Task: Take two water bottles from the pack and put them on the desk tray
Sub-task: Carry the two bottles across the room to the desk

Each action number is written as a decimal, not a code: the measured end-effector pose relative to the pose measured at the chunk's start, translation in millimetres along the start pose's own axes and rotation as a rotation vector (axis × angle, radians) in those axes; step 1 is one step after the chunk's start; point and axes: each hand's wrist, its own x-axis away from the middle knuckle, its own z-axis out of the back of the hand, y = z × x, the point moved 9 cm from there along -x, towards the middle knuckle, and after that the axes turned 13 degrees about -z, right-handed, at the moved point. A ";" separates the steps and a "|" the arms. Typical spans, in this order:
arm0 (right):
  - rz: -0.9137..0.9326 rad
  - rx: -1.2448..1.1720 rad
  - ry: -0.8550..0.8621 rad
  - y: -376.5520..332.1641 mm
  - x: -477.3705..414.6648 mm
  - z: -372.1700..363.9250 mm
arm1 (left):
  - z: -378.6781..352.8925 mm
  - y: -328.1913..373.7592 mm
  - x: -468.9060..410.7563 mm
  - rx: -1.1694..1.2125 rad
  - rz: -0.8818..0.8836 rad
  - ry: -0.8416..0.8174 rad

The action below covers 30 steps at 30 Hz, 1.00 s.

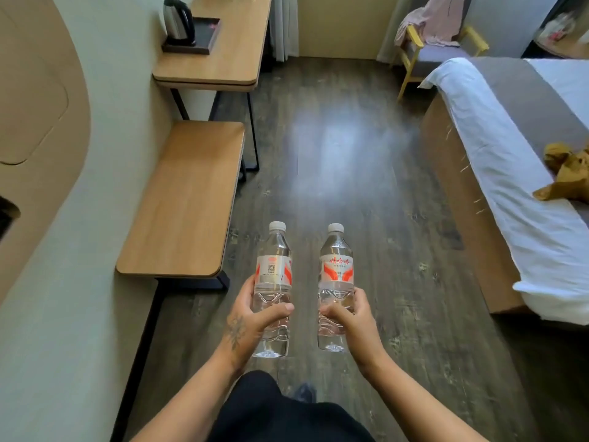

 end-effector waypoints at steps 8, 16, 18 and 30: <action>-0.002 0.014 0.002 -80.9 -111.2 -13.4 | 5.2 23.4 -142.1 -0.002 0.002 0.000; -0.017 -0.005 0.059 -180.9 -231.6 -44.4 | 19.3 53.6 -310.1 0.016 0.018 -0.068; -0.007 0.001 0.075 -208.0 -258.1 -50.4 | 21.8 66.2 -349.8 0.002 0.009 -0.090; -0.025 -0.042 0.121 -330.2 -421.4 -49.7 | 12.0 112.7 -557.8 0.008 0.011 -0.107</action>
